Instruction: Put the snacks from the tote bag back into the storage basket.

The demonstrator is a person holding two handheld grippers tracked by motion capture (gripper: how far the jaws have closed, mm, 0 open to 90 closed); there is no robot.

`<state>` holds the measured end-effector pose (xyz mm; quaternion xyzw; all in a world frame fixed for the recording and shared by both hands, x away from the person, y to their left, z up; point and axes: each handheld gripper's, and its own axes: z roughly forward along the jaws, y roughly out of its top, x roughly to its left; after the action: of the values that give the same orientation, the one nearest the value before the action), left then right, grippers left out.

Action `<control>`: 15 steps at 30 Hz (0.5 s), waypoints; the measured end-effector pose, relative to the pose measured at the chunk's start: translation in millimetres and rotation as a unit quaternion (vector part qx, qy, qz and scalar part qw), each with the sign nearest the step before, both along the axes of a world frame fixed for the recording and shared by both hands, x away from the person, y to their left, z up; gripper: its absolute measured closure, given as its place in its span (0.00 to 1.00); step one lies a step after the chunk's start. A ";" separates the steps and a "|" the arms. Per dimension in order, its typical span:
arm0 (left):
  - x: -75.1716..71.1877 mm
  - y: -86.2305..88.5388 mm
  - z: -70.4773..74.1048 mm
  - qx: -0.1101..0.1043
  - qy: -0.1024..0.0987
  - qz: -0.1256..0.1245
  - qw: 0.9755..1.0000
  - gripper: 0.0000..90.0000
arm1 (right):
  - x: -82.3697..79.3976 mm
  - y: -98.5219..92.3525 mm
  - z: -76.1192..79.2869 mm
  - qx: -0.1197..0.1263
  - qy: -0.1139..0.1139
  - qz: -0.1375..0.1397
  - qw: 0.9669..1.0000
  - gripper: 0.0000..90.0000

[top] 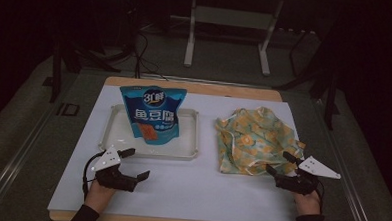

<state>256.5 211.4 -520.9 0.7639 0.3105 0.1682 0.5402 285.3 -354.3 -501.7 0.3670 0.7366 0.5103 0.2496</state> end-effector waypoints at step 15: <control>-4.1 2.9 0.7 0.007 -0.002 0.002 1.000 0.04 | 0.1 -0.7 -6.0 0.004 -0.010 -0.003 1.000 0.16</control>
<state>252.4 214.2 -520.2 0.7669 0.3096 0.1728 0.5349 285.5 -355.0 -507.7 0.3654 0.7311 0.5157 0.2570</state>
